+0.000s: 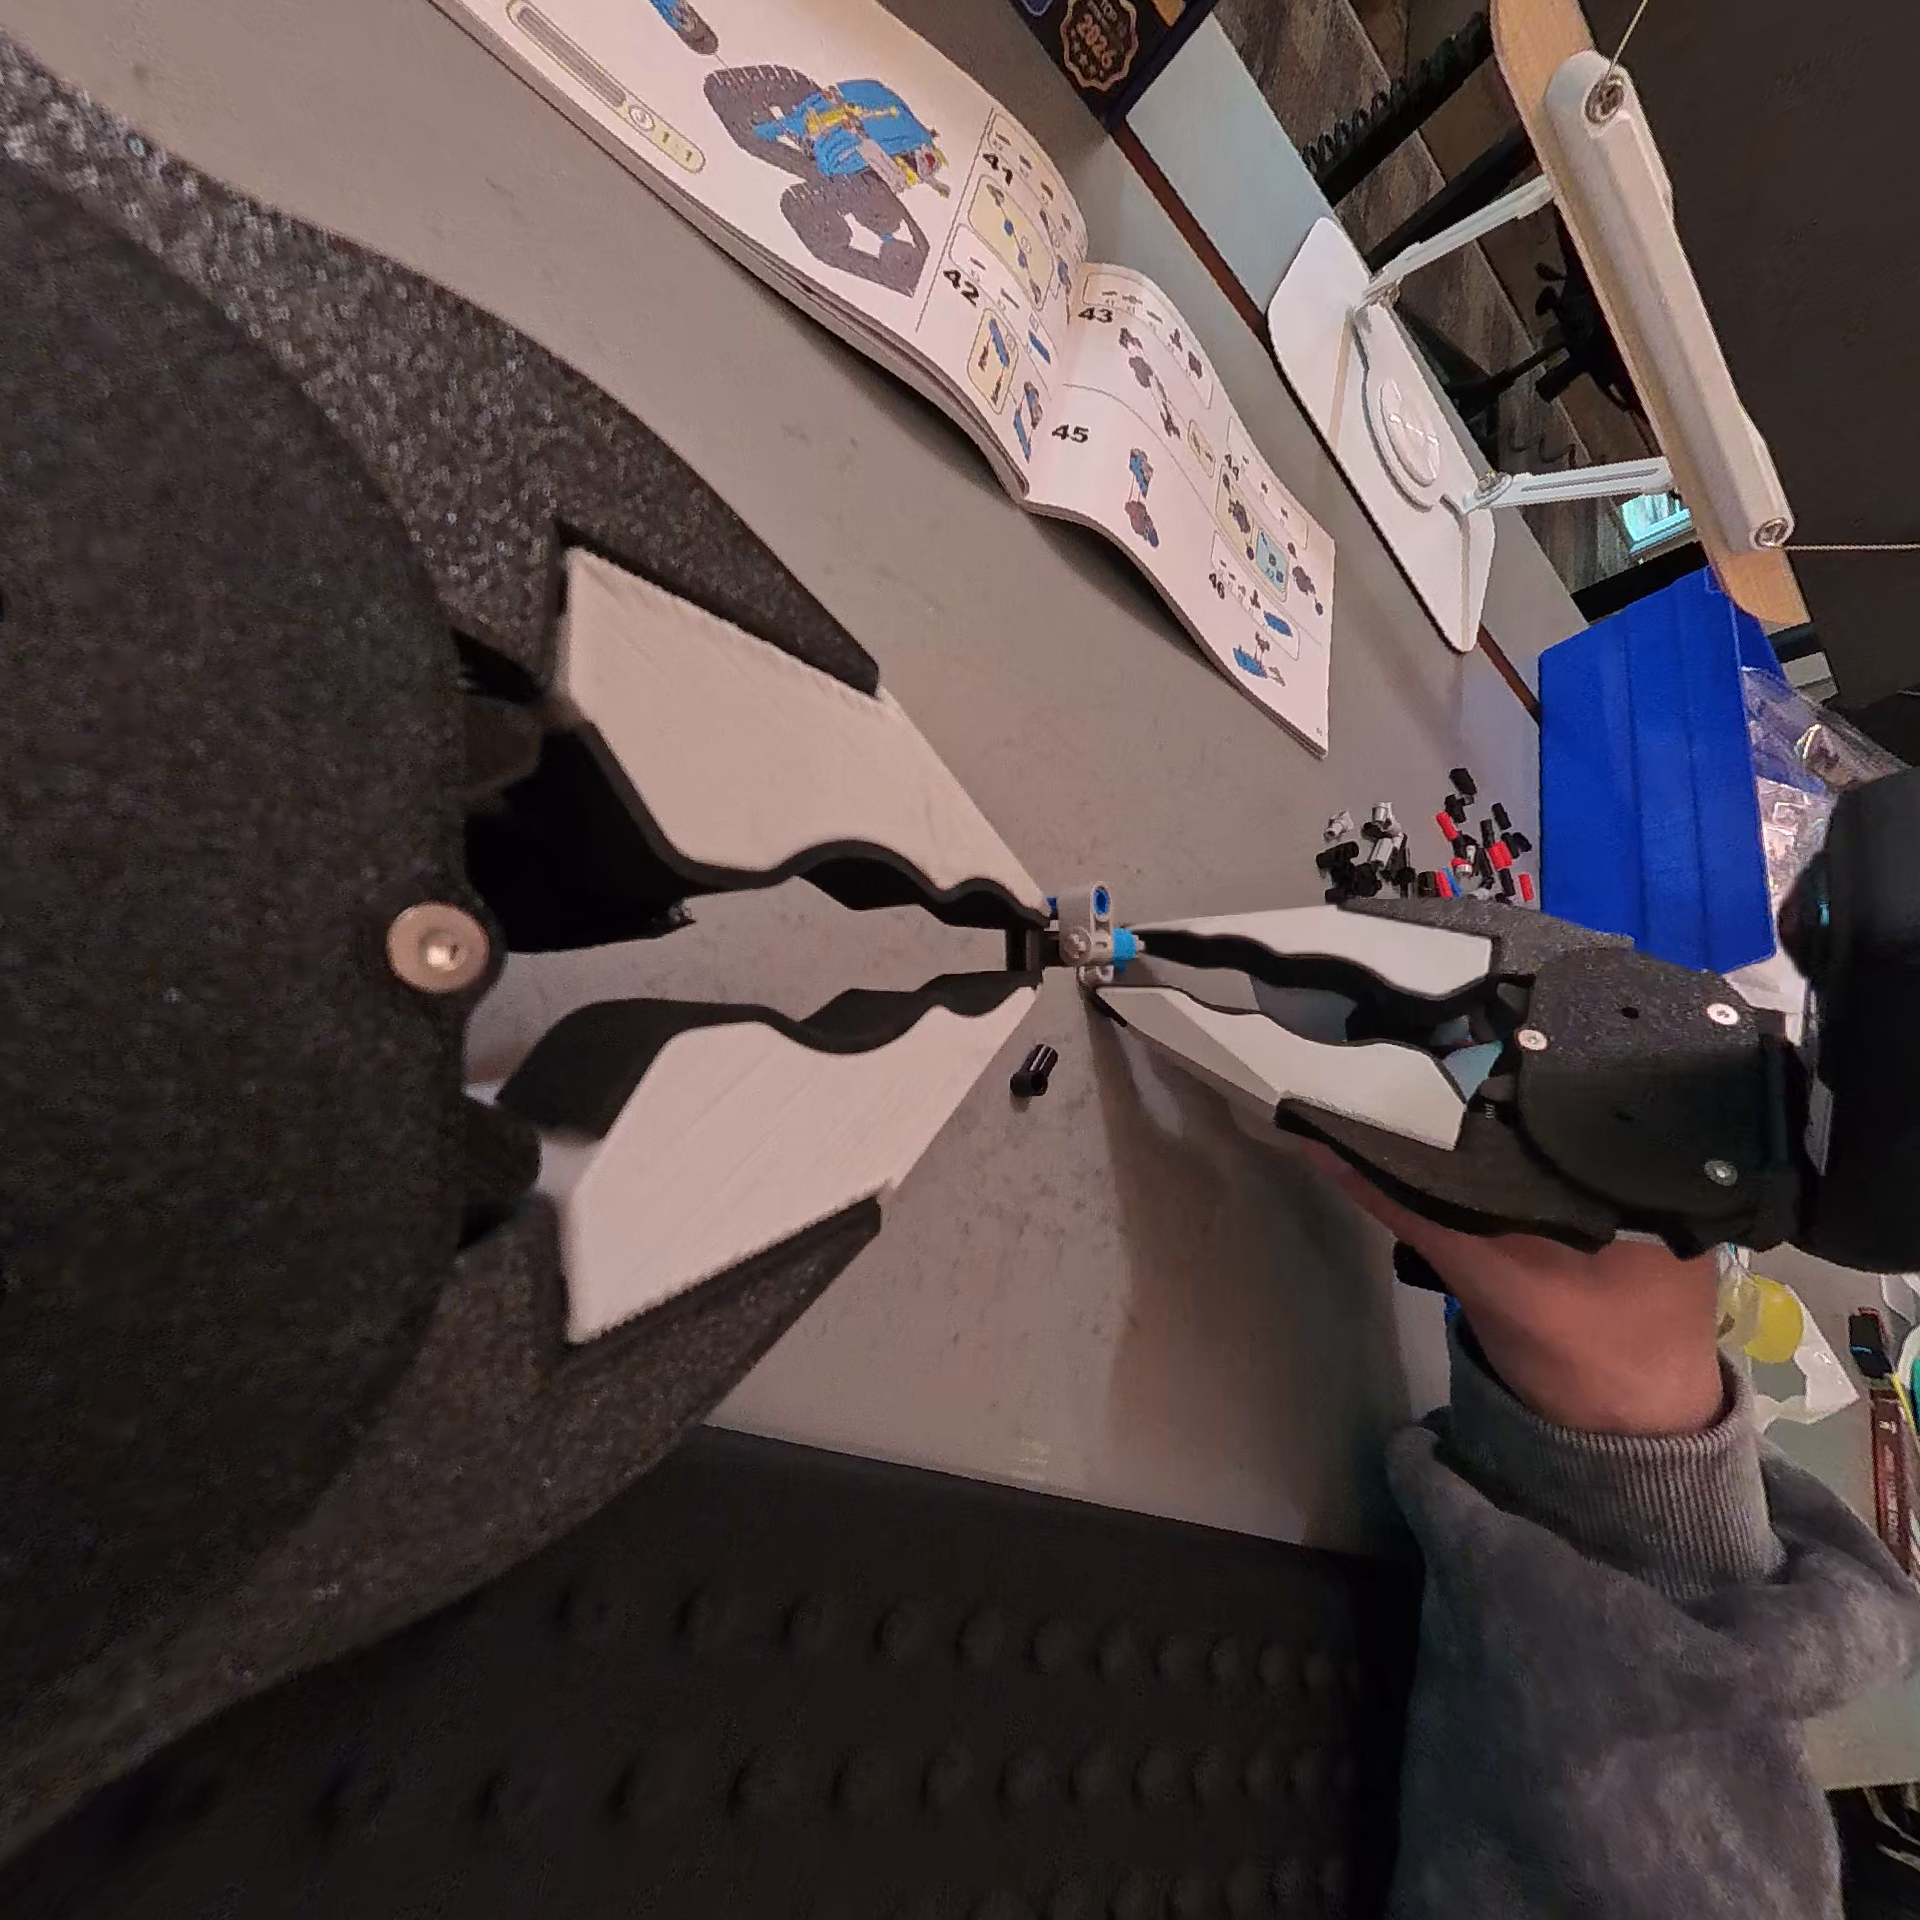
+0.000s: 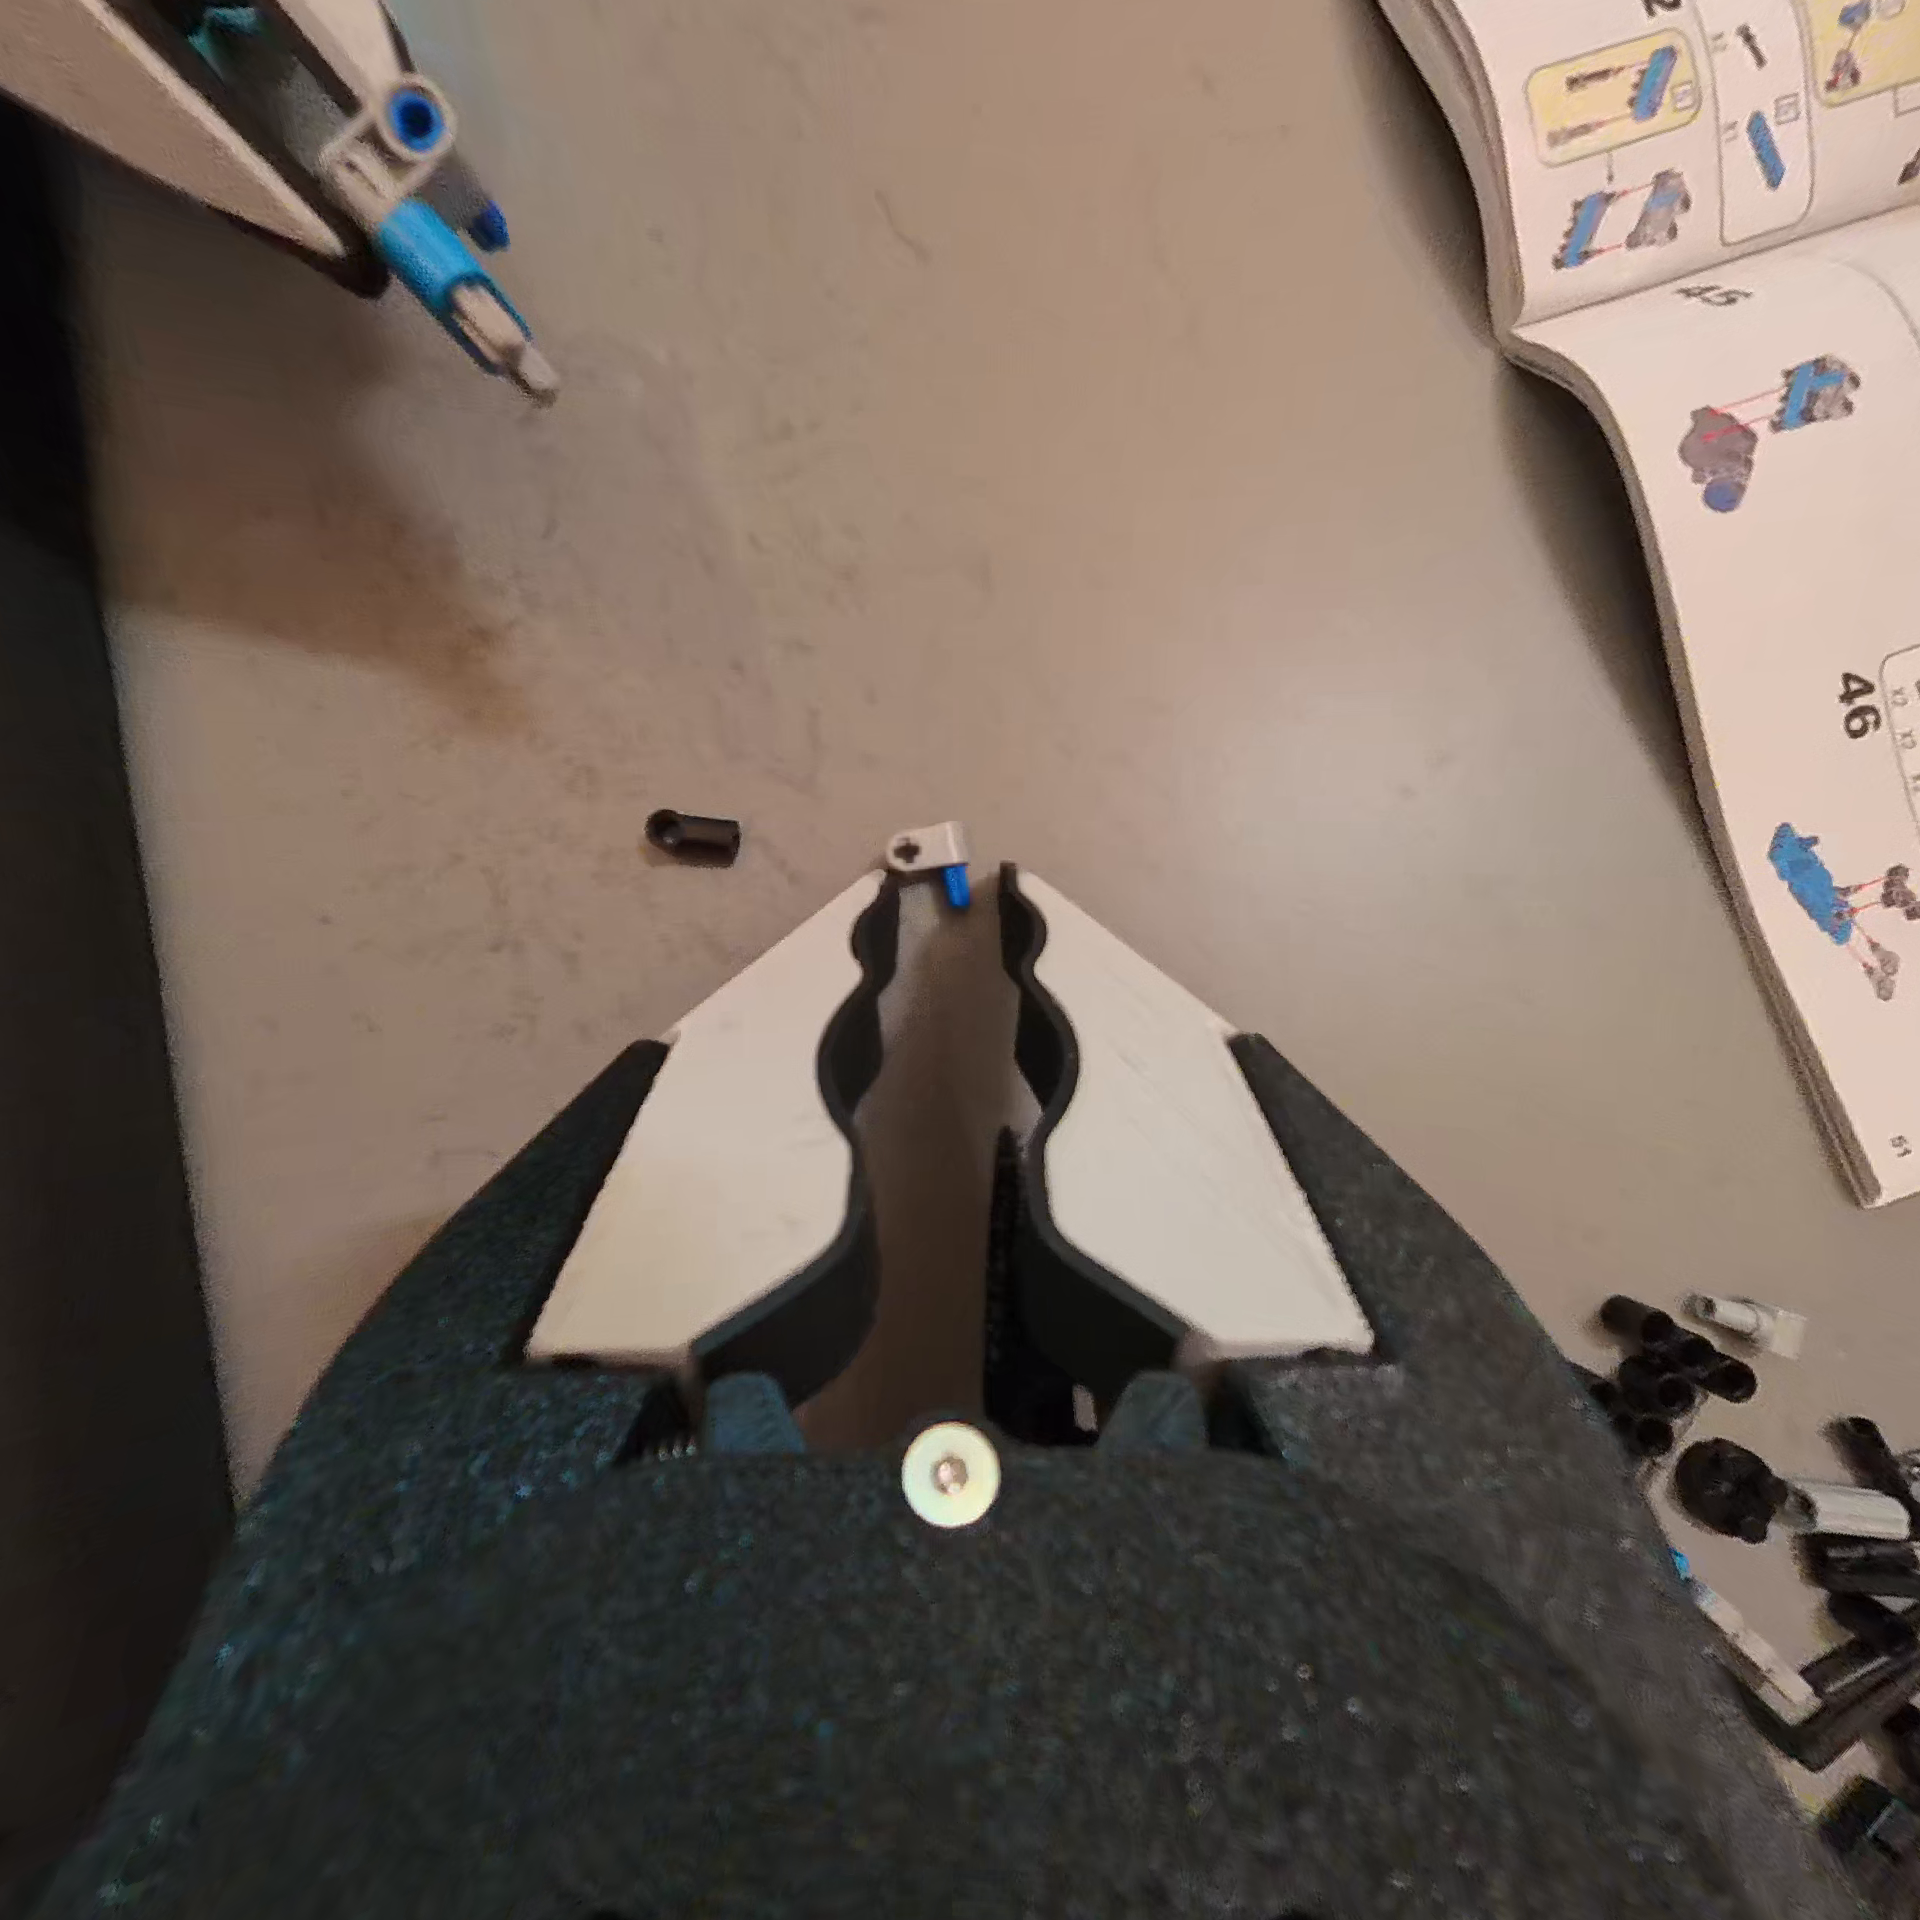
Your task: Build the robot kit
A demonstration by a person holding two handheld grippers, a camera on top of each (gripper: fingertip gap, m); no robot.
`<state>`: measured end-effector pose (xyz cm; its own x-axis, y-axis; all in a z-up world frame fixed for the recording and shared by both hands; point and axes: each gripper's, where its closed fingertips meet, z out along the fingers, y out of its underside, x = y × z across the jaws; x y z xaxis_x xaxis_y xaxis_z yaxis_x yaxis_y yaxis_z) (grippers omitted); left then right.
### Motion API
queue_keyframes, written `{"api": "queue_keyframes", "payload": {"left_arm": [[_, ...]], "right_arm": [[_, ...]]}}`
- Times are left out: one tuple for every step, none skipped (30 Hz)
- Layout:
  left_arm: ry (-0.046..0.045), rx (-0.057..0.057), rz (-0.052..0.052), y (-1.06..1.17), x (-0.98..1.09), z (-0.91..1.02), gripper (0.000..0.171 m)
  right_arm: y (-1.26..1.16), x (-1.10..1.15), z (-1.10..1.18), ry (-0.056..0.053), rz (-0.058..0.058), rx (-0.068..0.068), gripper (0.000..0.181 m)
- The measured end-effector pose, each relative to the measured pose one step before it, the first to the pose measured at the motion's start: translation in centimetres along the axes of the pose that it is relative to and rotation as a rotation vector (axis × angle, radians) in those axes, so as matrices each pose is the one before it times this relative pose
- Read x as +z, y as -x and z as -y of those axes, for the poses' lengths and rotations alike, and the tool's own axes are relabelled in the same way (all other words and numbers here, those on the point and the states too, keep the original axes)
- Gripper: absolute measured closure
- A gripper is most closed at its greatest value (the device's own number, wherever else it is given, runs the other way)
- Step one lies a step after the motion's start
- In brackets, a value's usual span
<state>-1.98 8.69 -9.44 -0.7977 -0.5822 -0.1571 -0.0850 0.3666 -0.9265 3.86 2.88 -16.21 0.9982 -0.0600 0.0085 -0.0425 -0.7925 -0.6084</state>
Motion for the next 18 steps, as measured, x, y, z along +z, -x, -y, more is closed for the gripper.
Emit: {"api": "queue_keyframes", "payload": {"left_arm": [[0.00112, 0.0002, 0.0003, 0.006, 0.009, -0.020, 0.165], [-0.00052, 0.0007, 0.0000, -0.003, -0.002, 0.006, 0.165], [-0.00017, 0.0004, -0.0006, -0.010, 0.005, 0.015, 0.165], [0.00125, -0.0007, -0.0008, -0.010, 0.017, -0.031, 0.165], [0.00108, -0.0004, -0.0007, -0.012, 0.009, -0.020, 0.165], [0.00019, 0.0004, -0.0004, -0.003, -0.001, -0.003, 0.165], [0.00040, 0.0000, -0.0012, -0.025, 0.008, -0.011, 0.165], [0.00077, -0.0002, -0.0022, -0.031, 0.011, -0.015, 0.165], [0.00122, 0.0005, -0.0014, -0.029, 0.026, -0.024, 0.165], [0.00139, 0.0005, -0.0011, -0.022, 0.021, -0.017, 0.165], [0.00061, -0.0001, -0.0008, -0.002, 0.018, -0.012, 0.165], [-0.00096, -0.0014, -0.0002, 0.008, -0.005, 0.016, 0.165], [-0.00210, -0.0029, 0.0004, 0.033, -0.017, 0.031, 0.165], [-0.00264, -0.0045, -0.0005, 0.035, -0.029, 0.029, 0.165], [-0.00293, -0.0061, -0.0017, 0.034, -0.030, 0.028, 0.165], [-0.00386, -0.0079, -0.0026, 0.024, -0.029, 0.049, 0.165], [-0.00574, -0.0115, -0.0061, -0.002, -0.028, 0.066, 0.165], [-0.00834, -0.0161, -0.0105, -0.041, -0.035, 0.101, 0.165]], "right_arm": [[0.036, 0.024, 0.061, 0.0013, -0.0041, -0.0059, 0.163], [-0.003, 0.022, 0.067, 0.0002, -0.0084, -0.0099, 0.164], [0.085, 0.033, 0.030, 0.0011, -0.0023, -0.0096, 0.166], [0.116, -0.005, 0.037, -0.0002, 0.0010, -0.0070, 0.166], [0.140, -0.016, 0.000, 0.0009, 0.0035, -0.0056, 0.166], [0.081, -0.028, -0.020, 0.0007, 0.0025, -0.0017, 0.166], [0.054, -0.049, 0.026, -0.0020, 0.0047, 0.0002, 0.166], [-0.070, -0.074, 0.074, -0.0059, 0.0001, 0.0047, 0.166], [-0.084, -0.090, 0.143, -0.0112, 0.0039, 0.0086, 0.166], [-0.179, -0.119, 0.197, -0.0157, 0.0010, 0.0128, 0.166], [-0.108, -0.105, 0.168, -0.0143, 0.0062, 0.0179, 0.166], [-0.039, -0.034, 0.085, -0.0073, 0.0116, 0.0219, 0.165], [0.020, 0.047, 0.000, -0.0015, 0.0104, 0.0179, 0.164], [0.105, 0.110, -0.041, 0.0036, 0.0085, 0.0061, 0.163], [0.070, 0.156, -0.084, 0.0075, -0.0006, -0.0049, 0.163], [-0.007, 0.185, -0.101, 0.0084, -0.0075, -0.0093, 0.163], [0.023, 0.227, -0.156, 0.0116, -0.0050, -0.0073, 0.163], [0.127, 0.209, -0.081, 0.0062, 0.0028, -0.0053, 0.163]]}}
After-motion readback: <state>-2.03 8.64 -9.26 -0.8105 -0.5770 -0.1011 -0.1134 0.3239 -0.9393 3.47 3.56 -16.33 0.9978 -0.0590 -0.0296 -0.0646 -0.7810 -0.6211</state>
